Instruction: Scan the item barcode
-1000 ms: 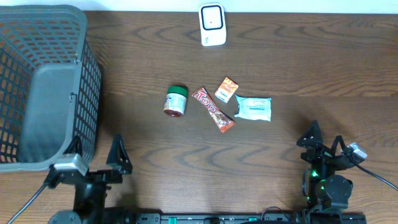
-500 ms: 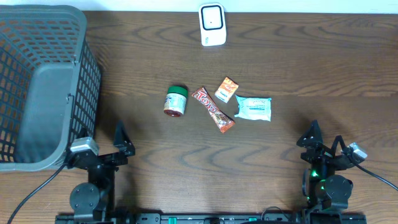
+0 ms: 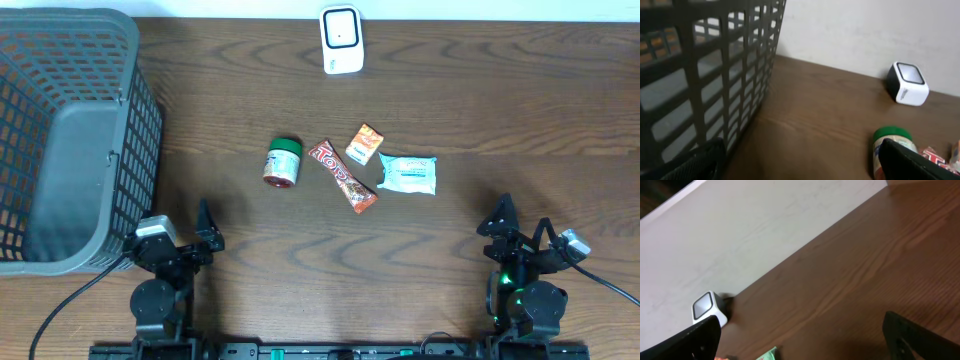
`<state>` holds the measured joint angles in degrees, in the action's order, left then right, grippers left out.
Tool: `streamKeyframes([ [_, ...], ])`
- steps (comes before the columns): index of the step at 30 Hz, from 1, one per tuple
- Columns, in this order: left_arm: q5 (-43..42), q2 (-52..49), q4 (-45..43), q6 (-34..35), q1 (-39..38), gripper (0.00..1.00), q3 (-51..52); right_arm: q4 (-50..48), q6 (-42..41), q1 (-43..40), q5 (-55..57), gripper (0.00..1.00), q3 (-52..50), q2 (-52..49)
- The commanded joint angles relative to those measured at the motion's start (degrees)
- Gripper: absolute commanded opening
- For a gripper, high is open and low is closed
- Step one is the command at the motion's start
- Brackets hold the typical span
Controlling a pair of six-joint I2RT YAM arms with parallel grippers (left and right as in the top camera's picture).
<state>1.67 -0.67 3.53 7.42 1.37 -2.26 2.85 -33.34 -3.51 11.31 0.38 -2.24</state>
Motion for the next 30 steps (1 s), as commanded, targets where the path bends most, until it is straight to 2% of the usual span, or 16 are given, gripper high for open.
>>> streamKeyframes([
  [1,0.3,0.6,0.6,-1.2,-0.8,0.98,2.1,0.2,-0.3,0.5,0.2,0.99,-0.1,0.0],
  [13,0.3,0.6,0.6,0.4,-0.9,0.98,2.1,0.2,-0.3,0.5,0.2,0.99,-0.1,0.0],
  [30,0.3,0.4,0.5,-0.9,-0.8,0.98,2.0,0.2,-0.3,0.5,0.2,1.0,-0.1,0.0],
])
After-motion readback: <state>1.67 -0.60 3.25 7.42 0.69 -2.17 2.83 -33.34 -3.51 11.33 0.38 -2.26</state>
